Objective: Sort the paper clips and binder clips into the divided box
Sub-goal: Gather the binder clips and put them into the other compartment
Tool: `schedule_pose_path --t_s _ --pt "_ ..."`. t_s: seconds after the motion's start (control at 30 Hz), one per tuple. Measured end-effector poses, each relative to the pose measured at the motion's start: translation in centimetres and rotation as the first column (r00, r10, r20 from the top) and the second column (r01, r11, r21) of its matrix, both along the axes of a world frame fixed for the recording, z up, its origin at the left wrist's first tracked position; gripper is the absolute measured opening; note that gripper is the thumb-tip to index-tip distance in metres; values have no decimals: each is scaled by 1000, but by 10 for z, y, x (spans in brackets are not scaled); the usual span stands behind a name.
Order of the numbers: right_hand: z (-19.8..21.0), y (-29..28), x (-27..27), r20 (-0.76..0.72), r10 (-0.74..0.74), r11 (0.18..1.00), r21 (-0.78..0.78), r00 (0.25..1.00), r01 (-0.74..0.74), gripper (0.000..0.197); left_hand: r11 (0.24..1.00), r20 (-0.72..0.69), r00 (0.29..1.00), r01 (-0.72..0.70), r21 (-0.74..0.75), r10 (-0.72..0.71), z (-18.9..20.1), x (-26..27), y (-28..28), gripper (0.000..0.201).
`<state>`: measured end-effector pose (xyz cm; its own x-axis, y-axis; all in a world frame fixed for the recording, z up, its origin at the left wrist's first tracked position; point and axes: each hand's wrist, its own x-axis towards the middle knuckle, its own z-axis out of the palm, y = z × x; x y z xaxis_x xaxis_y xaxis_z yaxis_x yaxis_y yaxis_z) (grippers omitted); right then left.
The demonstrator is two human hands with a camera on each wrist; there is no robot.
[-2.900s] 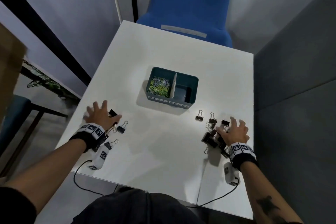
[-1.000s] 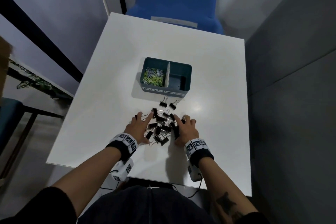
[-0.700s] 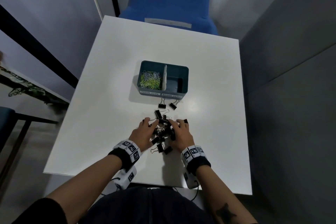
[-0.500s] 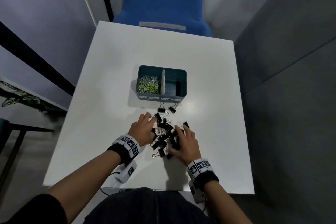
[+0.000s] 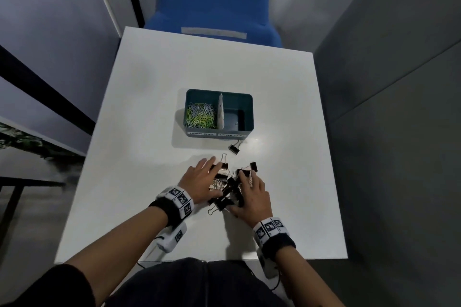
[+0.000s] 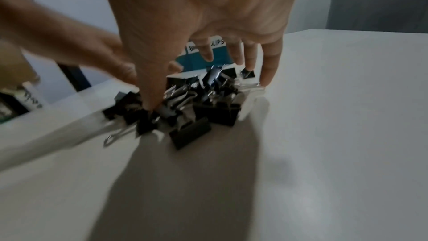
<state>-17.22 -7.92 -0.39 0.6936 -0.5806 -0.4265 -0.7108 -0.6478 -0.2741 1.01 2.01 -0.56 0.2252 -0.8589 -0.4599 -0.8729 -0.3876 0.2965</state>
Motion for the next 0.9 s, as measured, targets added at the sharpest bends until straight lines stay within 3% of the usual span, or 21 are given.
schedule_pose_path --t_s 0.1,0.23,0.33,0.4,0.53,0.7,0.8,0.9 --pt "10 -27 4 54 -13 998 69 998 9 108 998 70 995 -68 5 68 -1 -4 22 112" --pt "6 -71 32 -157 110 992 84 981 -98 137 981 48 982 -183 65 180 -5 -13 34 130" --pt "4 -85 58 -215 244 967 123 946 -222 147 984 52 985 -170 59 167 -2 -19 25 132" --pt "6 -84 71 -214 343 939 118 915 -324 145 986 78 985 -157 53 153 0 -22 16 131" --pt "9 -69 72 -160 461 887 116 873 -448 121 991 50 990 -134 29 132 3 -24 6 119" --pt "19 -67 41 60 375 916 130 925 -380 108 992 1 993 -116 -55 116 6 -15 11 107" --pt "24 -69 17 -30 289 953 108 957 -284 120 988 73 986 -150 22 148 6 -8 14 124" --pt "18 -55 3 -167 301 951 124 939 -283 138 984 49 989 -146 100 142 2 -8 12 142"
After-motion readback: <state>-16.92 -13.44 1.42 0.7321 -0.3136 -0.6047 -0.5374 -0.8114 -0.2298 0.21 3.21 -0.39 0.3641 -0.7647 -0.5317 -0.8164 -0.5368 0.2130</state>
